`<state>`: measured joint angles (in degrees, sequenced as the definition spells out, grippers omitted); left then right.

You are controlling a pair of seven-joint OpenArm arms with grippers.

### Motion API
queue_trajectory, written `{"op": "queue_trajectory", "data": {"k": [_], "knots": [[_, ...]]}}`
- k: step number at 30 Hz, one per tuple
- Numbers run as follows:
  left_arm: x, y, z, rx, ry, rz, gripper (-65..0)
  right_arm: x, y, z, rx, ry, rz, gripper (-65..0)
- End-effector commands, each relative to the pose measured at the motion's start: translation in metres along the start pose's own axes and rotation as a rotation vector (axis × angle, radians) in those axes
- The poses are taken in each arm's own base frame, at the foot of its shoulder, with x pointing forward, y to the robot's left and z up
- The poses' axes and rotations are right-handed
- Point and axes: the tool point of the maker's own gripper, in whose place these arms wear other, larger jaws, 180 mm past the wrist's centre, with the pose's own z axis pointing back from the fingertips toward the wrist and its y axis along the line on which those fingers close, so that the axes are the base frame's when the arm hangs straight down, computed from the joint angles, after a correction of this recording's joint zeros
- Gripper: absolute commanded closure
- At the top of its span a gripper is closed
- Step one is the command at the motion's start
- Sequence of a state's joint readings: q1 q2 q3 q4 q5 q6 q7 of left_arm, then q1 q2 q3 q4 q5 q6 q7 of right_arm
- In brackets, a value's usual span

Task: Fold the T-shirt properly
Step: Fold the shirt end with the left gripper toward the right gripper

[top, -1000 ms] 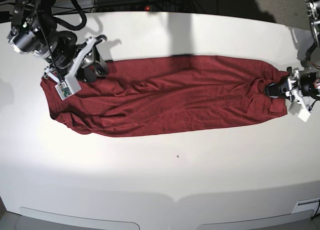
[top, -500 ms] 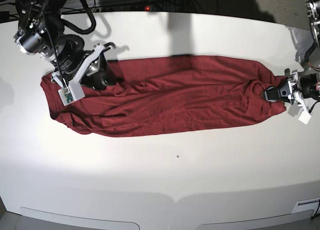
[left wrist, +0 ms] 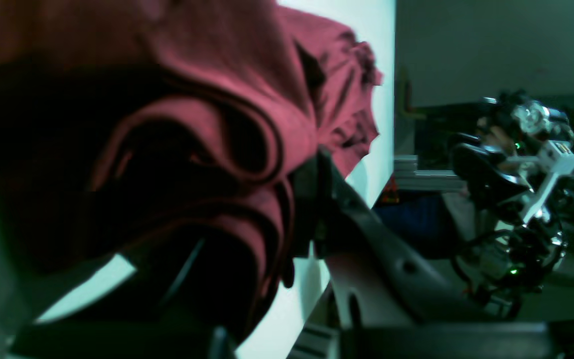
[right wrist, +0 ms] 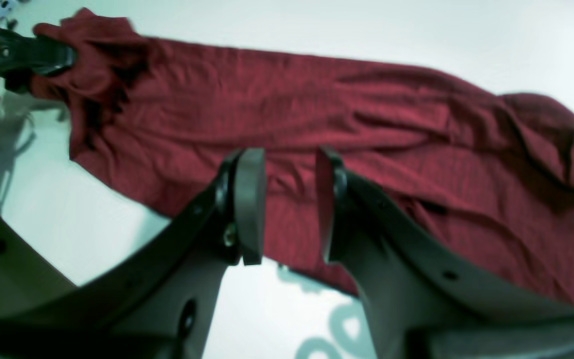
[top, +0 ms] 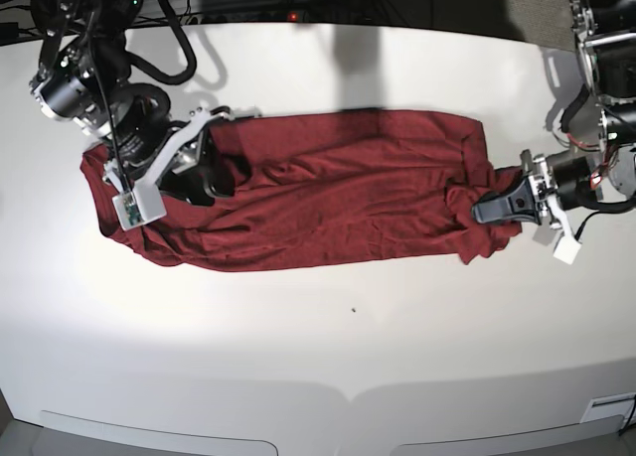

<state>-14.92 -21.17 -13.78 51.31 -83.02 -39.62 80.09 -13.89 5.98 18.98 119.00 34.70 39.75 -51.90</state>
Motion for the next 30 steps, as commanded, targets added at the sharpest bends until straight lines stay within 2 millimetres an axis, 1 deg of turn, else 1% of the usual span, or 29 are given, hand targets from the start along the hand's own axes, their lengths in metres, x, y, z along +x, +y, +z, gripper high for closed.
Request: {"op": "queue_trajectory", "data": {"k": [1,4,6,9,12,17,22,25,30], "knots": [[0.022,-0.018,0.002,-0.034,-0.04,-0.067,0.0,0.019,0.003,0.0,0.012,-0.07,0.011,-16.4],[0.025,-0.036,-0.01,-0.071,-0.044,-0.113,0.0,0.027,0.006,-0.008,0.023,-0.104,-0.023,-16.4],[0.023,-0.043,-0.019,-0.097,-0.045,-0.113,0.0,0.031,0.006,-0.015,0.029,-0.121,-0.043,-16.4],[0.016,-0.051,-0.035,-0.142,-0.046,-0.095,0.0,0.037,0.003,-0.023,0.02,-0.131,-0.052,-16.4],[0.006,-0.063,-0.056,-0.199,-0.042,-0.07,0.0,0.042,0.001,-0.028,0.027,-0.139,-0.052,-16.4],[-0.009,-0.084,-0.088,-0.29,-0.043,-0.028,0.0,0.042,0.008,-0.036,0.058,-0.124,-0.047,-16.4],[-0.022,-0.105,-0.113,-0.37,-0.044,0.01,0.0,0.041,0.017,-0.04,0.086,-0.112,-0.036,-16.4],[-0.025,-0.116,-0.124,-0.405,-0.045,0.022,0.0,0.04,0.021,-0.041,0.095,-0.106,-0.032,-16.4],[-0.027,-0.119,-0.127,-0.415,-0.046,0.026,0.0,0.038,0.021,-0.042,0.098,-0.095,-0.031,-16.4]]}}
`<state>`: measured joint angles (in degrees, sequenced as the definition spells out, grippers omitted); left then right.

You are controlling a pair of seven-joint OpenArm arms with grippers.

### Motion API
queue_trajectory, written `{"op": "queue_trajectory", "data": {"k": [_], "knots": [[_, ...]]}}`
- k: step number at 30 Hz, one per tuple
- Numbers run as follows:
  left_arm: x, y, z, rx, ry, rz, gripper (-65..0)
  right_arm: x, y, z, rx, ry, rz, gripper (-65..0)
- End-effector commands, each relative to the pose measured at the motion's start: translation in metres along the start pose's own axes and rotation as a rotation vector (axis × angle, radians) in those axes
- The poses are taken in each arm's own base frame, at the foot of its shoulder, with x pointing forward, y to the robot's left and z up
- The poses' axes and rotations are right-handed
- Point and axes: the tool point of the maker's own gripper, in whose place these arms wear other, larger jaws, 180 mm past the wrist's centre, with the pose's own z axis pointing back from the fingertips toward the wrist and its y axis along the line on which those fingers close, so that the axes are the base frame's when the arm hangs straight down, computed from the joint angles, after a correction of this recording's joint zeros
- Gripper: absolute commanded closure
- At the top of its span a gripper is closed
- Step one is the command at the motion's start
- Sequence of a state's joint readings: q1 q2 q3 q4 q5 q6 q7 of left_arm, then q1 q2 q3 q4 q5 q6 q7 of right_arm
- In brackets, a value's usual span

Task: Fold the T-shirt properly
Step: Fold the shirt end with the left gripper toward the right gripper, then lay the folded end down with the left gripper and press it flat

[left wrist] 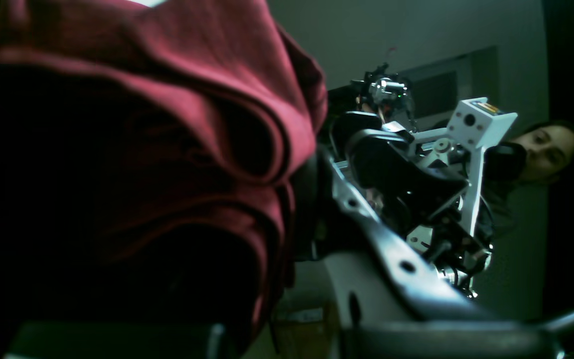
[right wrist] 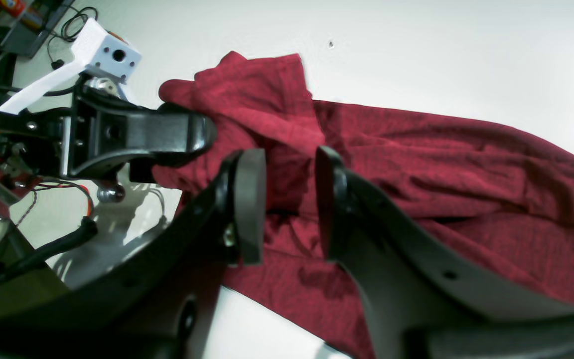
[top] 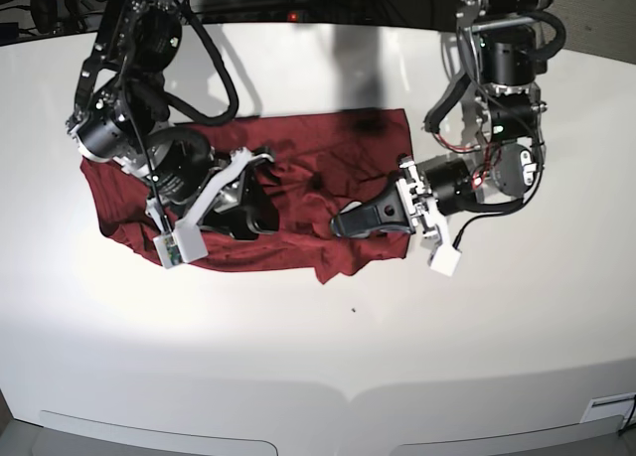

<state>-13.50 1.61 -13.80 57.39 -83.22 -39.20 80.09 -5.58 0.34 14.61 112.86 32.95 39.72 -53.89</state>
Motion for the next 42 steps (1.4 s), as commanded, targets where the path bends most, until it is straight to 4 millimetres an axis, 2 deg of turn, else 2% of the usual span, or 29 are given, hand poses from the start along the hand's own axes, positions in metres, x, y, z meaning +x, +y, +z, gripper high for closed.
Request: {"op": "queue_trajectory", "data": {"k": [1,2,4,6,8,13,16,18,21,25,27,31,34,35,39,42], "knots": [[0.015,-0.013,-0.004,-0.038,-0.022,-0.039,0.0,0.016,0.003,0.001,0.013,-0.055,0.017,-16.4],[0.015,-0.013,-0.004,-0.038,-0.023,-0.039,-1.6,0.016,0.003,0.001,0.013,-0.055,0.017,-16.4],[0.014,-0.014,-0.005,-0.04,-0.023,-0.037,-15.5,0.016,0.003,0.001,0.013,-0.055,0.017,-16.5],[0.013,-0.015,-0.008,-0.048,-0.023,-0.034,-26.6,0.016,0.003,0.001,0.013,-0.056,0.017,-16.5],[0.01,-0.019,-0.016,-0.07,-0.023,-0.027,-31.4,0.017,0.004,0.001,0.018,-0.064,0.015,-16.5],[-0.011,-0.033,-0.047,-0.125,0.051,-0.018,-31.8,0.02,0.004,0.002,0.021,-0.079,0.013,-16.5],[-0.019,-0.038,-0.058,-0.136,0.109,-0.037,-31.8,0.02,0.004,0.002,0.021,-0.081,0.013,-16.5],[-0.015,-0.043,-0.062,-0.142,0.119,-0.055,-31.8,0.021,0.004,0.002,0.021,-0.082,0.014,-16.5],[0.002,-0.048,-0.061,-0.137,0.12,-0.099,-31.8,0.027,0.004,0.002,0.021,-0.109,0.016,-16.5],[0.029,-0.05,-0.048,-0.1,0.12,-0.169,-31.8,0.04,0.002,0.001,0.019,-0.144,0.032,-16.4],[0.037,-0.041,-0.04,-0.036,0.145,-0.208,-31.8,0.045,-0.001,-0.003,0.02,-0.152,0.034,-16.4],[0.035,-0.007,-0.014,0.146,0.223,-0.251,-31.8,0.042,-0.019,-0.027,0.025,-0.115,-0.012,-16.4],[0.035,0.003,0.003,0.19,0.227,-0.246,-31.8,0.028,-0.031,-0.055,0.027,-0.028,-0.031,-16.5],[0.034,0.005,0.006,0.197,0.229,-0.241,-31.8,0.023,-0.031,-0.064,0.04,0.001,-0.037,-17.0],[0.023,0.012,0.011,0.206,0.234,-0.217,-31.8,0.008,-0.022,-0.099,0.096,0.104,-0.026,-27.6],[0.012,0.018,0.015,0.211,0.241,-0.198,-31.8,-0.002,-0.017,-0.123,0.101,0.172,0.027,-28.1]]}}
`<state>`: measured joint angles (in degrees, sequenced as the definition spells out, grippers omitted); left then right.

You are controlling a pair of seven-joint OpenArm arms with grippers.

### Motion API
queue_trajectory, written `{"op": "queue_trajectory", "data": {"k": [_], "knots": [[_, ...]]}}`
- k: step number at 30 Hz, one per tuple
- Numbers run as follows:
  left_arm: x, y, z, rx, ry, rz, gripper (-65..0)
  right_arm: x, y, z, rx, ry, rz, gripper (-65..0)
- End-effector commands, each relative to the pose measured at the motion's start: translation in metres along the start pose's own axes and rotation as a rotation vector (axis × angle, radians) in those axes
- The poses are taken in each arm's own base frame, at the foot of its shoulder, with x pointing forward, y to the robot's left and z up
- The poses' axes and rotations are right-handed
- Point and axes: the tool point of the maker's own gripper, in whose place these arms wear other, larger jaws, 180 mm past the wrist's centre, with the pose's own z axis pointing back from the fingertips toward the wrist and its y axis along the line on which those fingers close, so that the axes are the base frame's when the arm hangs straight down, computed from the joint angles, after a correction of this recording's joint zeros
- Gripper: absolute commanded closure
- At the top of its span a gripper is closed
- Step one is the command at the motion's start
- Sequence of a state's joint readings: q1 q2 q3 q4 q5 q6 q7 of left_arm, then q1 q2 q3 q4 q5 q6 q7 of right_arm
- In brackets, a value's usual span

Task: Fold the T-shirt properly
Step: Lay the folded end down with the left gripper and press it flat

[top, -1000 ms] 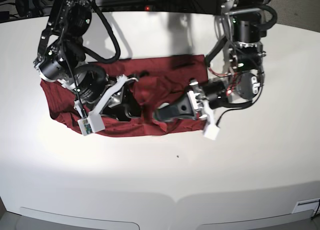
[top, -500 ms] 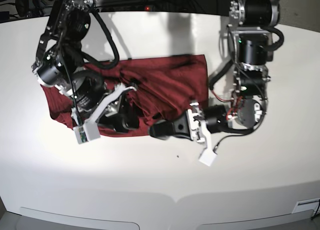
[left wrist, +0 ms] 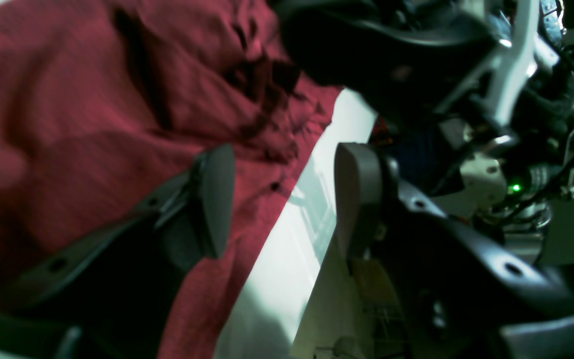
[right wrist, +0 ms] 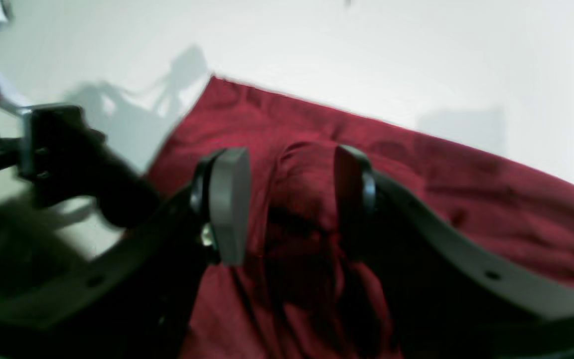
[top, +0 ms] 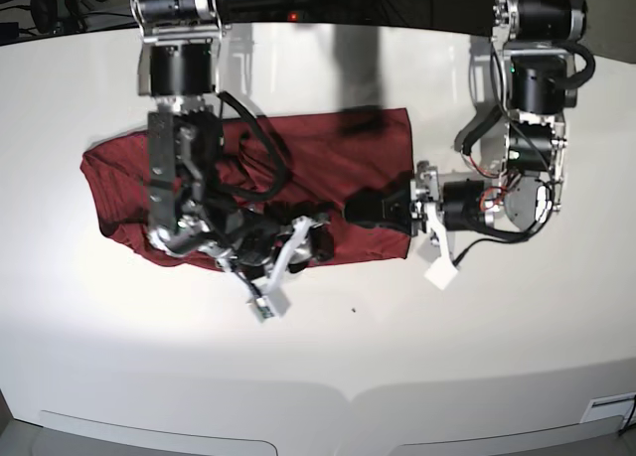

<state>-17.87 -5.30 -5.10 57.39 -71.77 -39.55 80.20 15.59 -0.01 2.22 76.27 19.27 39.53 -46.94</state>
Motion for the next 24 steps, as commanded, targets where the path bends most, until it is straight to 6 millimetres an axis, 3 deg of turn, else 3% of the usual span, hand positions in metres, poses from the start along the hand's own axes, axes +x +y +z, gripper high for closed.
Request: {"op": "queue_trajectory", "data": {"k": [1,4,9,12,16,19,20,24], "knots": [[0.015,-0.008,0.003,-0.02,-0.032,-0.035,-31.8,0.024,0.003,-0.003,0.01,-0.046,0.037,-28.1],[0.005,-0.005,0.003,-0.018,-0.025,-0.014,-31.8,0.017,0.011,-0.018,0.038,0.017,0.049,-28.1],[-0.001,-0.003,0.003,-0.018,-0.021,-0.002,-31.8,0.001,0.027,-0.025,0.069,0.118,0.075,-26.9],[-0.001,-0.003,0.003,-0.018,-0.021,-0.002,-31.8,-0.006,0.023,-0.024,0.054,0.159,0.081,-19.1],[-0.003,-0.002,0.002,-0.018,-0.02,0.001,-31.8,-0.009,0.018,-0.024,0.03,0.177,0.098,-17.8],[-0.006,-0.002,0.002,-0.017,-0.018,0.007,-31.8,-0.009,0.019,-0.024,0.031,0.175,0.097,-1.8],[-0.007,-0.001,0.002,-0.017,-0.017,0.01,-31.8,-0.008,0.019,-0.024,0.031,0.172,0.098,0.0],[-0.009,-0.001,0.002,-0.017,-0.015,0.014,-31.8,0.002,0.019,-0.025,0.033,0.116,0.098,0.0]]}}
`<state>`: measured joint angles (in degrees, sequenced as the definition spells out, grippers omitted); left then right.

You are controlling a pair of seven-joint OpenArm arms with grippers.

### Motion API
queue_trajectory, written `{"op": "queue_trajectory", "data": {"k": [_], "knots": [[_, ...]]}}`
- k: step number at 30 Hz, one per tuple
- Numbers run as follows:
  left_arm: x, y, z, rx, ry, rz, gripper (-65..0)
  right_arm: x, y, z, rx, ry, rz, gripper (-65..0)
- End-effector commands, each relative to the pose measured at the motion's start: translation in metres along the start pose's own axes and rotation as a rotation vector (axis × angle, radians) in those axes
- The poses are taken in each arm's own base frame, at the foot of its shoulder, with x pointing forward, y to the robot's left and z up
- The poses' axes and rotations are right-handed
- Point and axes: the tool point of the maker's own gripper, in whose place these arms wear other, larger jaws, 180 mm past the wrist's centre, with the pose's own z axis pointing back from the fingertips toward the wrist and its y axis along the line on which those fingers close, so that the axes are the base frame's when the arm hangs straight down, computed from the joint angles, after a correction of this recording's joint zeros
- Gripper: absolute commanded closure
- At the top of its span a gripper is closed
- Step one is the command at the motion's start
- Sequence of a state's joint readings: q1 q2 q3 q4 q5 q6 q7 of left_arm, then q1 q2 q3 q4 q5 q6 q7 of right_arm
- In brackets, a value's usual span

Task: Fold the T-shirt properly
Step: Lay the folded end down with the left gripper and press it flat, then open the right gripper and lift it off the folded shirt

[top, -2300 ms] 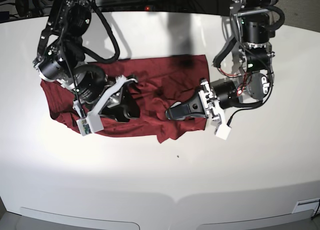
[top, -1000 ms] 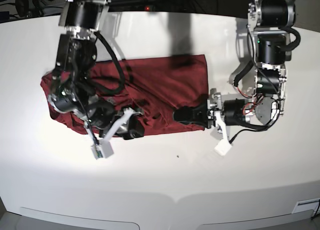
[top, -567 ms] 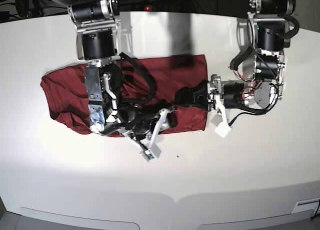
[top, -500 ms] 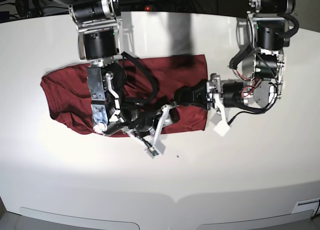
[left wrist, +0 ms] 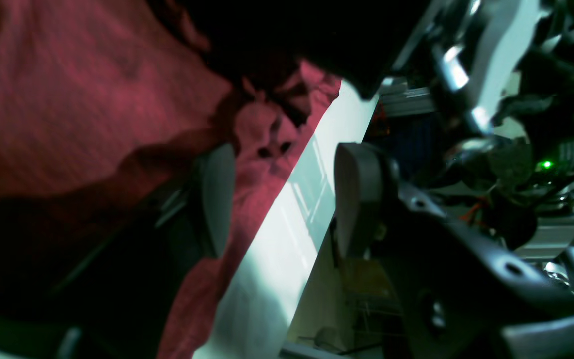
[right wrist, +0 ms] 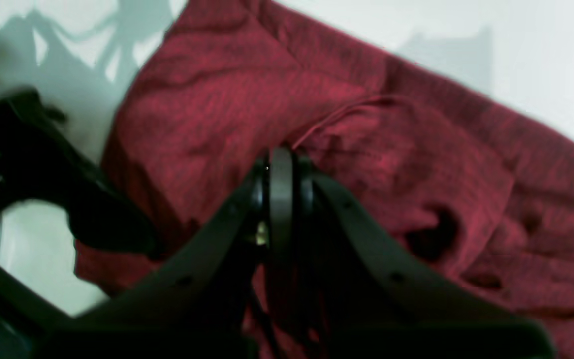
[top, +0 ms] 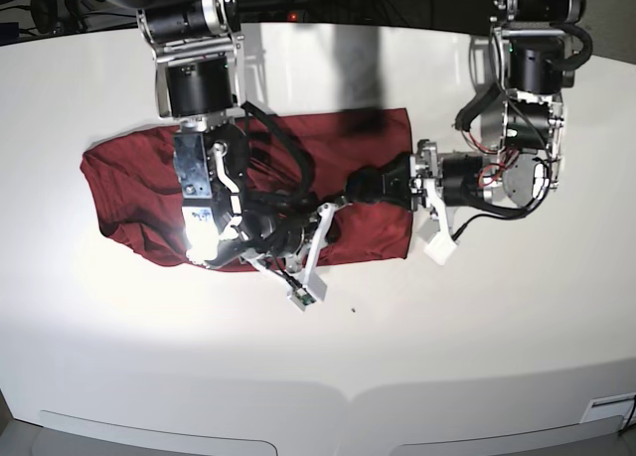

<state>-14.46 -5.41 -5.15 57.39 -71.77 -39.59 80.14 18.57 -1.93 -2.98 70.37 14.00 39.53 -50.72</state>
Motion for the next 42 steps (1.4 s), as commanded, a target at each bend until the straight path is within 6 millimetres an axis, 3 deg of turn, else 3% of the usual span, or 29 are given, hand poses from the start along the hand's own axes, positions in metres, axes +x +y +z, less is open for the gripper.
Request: {"op": "queue_trajectory", "data": {"k": [1,5,11,21,29,32,34,37,42], "knots": [[0.018,-0.01,0.003,-0.022,-0.033,-0.042,-31.8,0.028,0.0,0.006,0.004,-0.077,0.024,0.0],[0.018,-0.01,0.003,-0.022,-0.032,-0.042,-31.8,0.037,-0.009,0.012,-0.017,-0.095,0.034,0.0],[0.018,-0.01,0.003,-0.022,-0.032,-0.042,-31.8,0.043,-0.047,0.034,-0.089,-0.148,-0.03,0.0],[0.018,-0.01,0.003,-0.021,-0.032,-0.042,-31.8,0.023,-0.11,0.076,-0.214,-0.184,-0.15,0.0],[0.018,-0.01,0.003,-0.022,-0.032,-0.042,-31.8,0.014,-0.123,0.086,-0.246,-0.159,-0.143,0.0],[0.018,-0.01,0.003,-0.022,-0.032,-0.042,-31.8,0.016,-0.123,0.086,-0.247,-0.167,-0.142,-16.6],[0.018,-0.01,0.003,-0.021,-0.032,-0.042,-31.8,0.017,-0.123,0.087,-0.248,-0.177,-0.141,-23.5],[0.018,-0.009,0.004,-0.019,-0.032,-0.042,-31.8,0.021,-0.124,0.088,-0.25,-0.195,-0.139,-27.9],[0.018,-0.009,0.004,-0.019,-0.032,-0.043,-31.8,0.027,-0.132,0.096,-0.275,-0.247,-0.136,-27.8]]}}
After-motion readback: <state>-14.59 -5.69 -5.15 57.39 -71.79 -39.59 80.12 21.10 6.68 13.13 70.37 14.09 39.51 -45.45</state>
